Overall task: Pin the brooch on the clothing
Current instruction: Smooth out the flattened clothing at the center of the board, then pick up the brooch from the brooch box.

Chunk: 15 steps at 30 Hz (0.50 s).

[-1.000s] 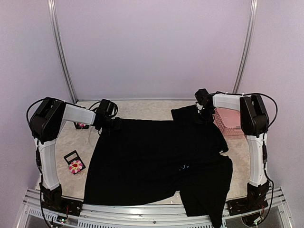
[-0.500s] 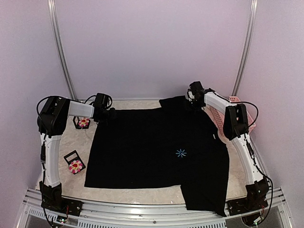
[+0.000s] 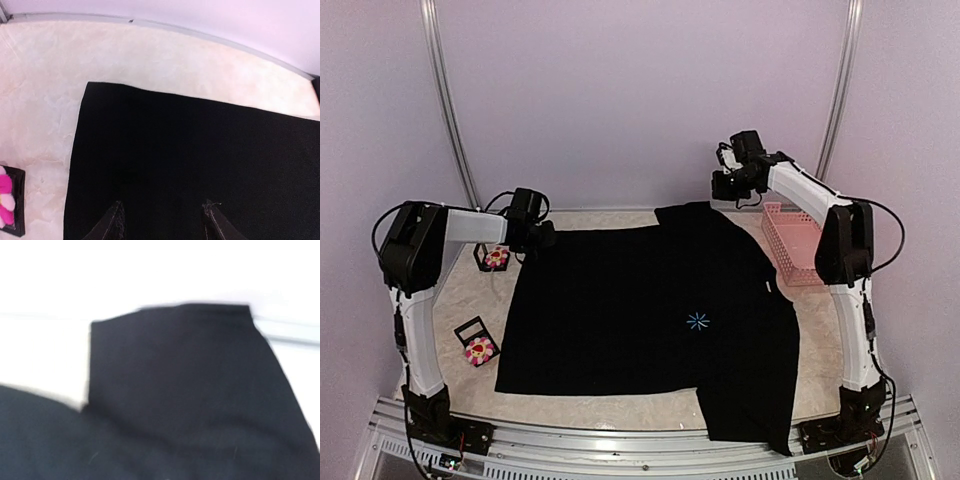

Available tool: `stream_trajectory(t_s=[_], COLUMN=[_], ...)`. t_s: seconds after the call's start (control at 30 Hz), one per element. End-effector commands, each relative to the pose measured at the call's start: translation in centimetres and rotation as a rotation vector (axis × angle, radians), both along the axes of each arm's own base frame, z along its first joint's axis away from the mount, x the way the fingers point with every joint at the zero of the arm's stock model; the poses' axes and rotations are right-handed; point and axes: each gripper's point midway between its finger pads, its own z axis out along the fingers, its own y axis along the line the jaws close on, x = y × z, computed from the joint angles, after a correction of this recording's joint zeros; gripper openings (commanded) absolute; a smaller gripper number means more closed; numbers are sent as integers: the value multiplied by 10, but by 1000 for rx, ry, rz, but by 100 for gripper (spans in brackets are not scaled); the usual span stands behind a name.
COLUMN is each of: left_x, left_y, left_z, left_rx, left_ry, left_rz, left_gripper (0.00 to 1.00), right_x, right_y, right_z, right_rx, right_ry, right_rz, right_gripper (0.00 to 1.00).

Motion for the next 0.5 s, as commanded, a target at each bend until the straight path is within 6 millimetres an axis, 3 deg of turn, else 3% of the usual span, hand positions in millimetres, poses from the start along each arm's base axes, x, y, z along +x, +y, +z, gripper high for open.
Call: stream_trajectory(t_s=[0.0, 0.07, 0.2, 0.37, 0.47], left_x=[-34, -62, -123, -180, -196], left_y=[-31, -48, -75, -80, -76], left_z=[69, 73, 53, 36, 31], left_rx=[27, 9, -35, -8, -7], left_ry=[-122, -116, -40, -11, 6], left_rz=[-59, -107, -192, -236, -244], left_gripper=[48, 49, 49, 49, 49], right_x=[-92, -135, -214, -276, -305], right_y=[14, 19, 25, 32, 21], right_z=[13, -7, -55, -107, -138], right_rx=[-133, -137, -144, -184, -241], right_ry=[114, 187, 325, 433, 504], right_rz=[39, 52, 69, 90, 62], right_gripper=[0, 0, 0, 0, 0])
